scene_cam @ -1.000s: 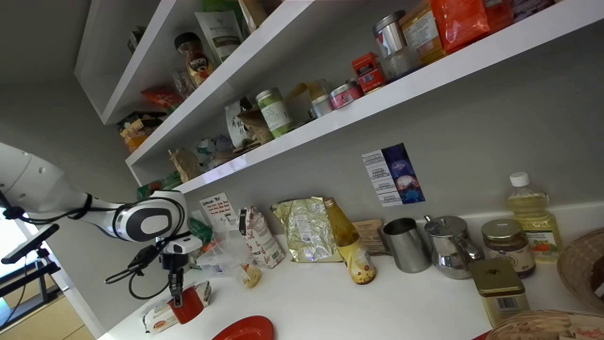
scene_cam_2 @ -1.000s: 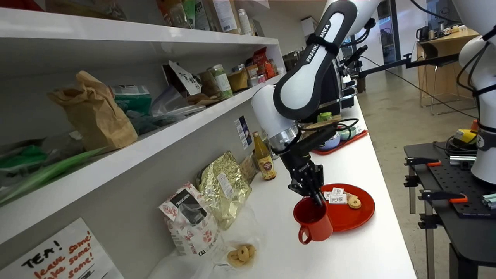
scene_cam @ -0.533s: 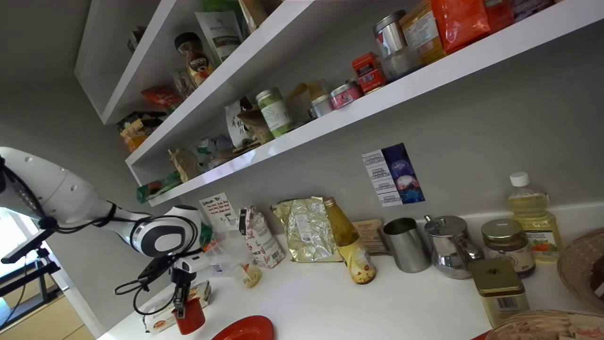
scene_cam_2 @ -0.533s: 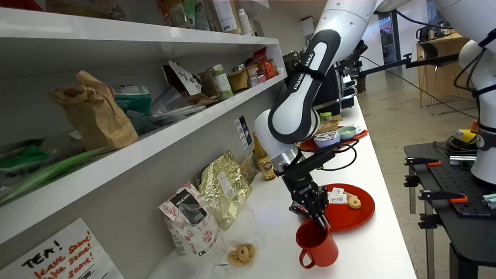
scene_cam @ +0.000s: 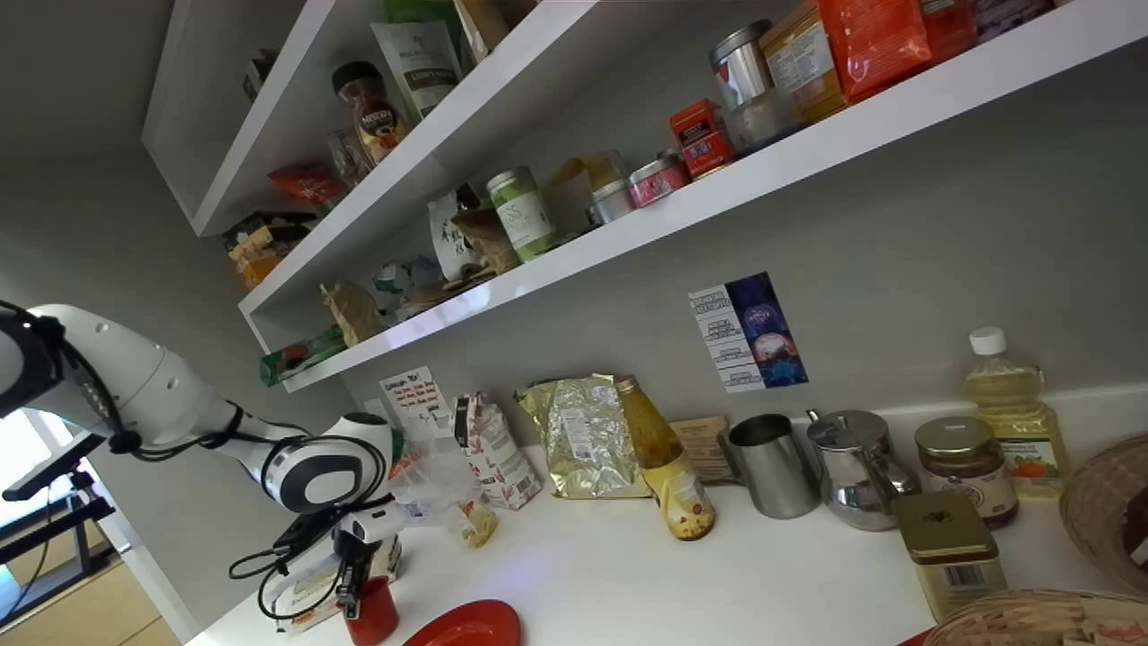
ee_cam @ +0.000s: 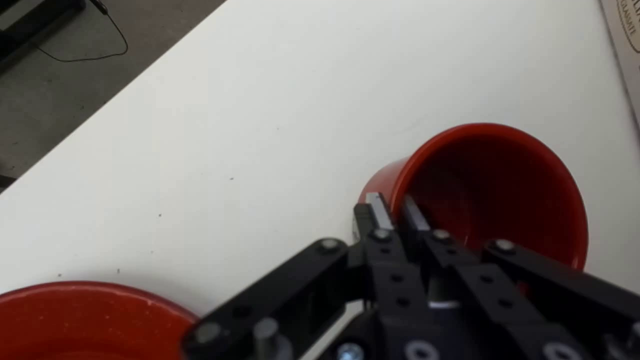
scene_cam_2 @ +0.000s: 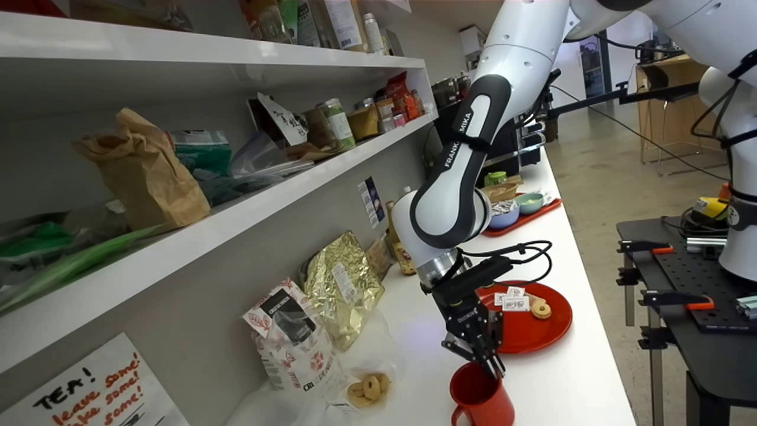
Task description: Move the cup off of the plate
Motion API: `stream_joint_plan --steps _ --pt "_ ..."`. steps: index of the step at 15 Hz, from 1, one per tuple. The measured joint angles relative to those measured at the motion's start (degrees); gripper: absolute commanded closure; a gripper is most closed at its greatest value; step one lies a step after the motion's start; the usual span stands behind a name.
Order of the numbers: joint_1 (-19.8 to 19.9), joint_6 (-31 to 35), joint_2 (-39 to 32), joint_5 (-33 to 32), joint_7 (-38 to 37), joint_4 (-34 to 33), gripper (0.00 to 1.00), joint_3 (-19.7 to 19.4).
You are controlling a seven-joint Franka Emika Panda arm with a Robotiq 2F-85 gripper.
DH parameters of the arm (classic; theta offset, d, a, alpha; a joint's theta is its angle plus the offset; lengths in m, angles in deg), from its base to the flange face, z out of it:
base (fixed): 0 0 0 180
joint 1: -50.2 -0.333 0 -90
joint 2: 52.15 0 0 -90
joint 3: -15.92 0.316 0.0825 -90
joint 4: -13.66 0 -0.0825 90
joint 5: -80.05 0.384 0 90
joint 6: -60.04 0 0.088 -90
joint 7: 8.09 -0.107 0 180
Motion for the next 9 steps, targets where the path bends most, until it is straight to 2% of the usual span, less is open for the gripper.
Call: stream_joint_plan --steps 1,2,3,5,6,7,9 --pt "-0.1 0.0 -0.1 0.0 -0.1 -0.2 0.87 0.0" --pt "-0.2 0.0 -0.1 -0.2 -0.1 -0.3 0.67 0.0" --pt "-0.4 -0.3 -0.1 -1.0 -0.1 -0.4 0.85 0.0" --pt "-0.9 -1.4 -0.5 -3.1 0.0 -0.5 0.7 0.0" --pt "-1.2 -1.4 -0.8 -3.5 0.0 -0.5 0.67 0.0" --pt "-1.3 -1.5 -1.0 -3.6 0.0 -0.6 0.42 0.0" --pt "-1.3 -1.4 -1.1 -3.7 0.0 -0.5 0.36 0.0"
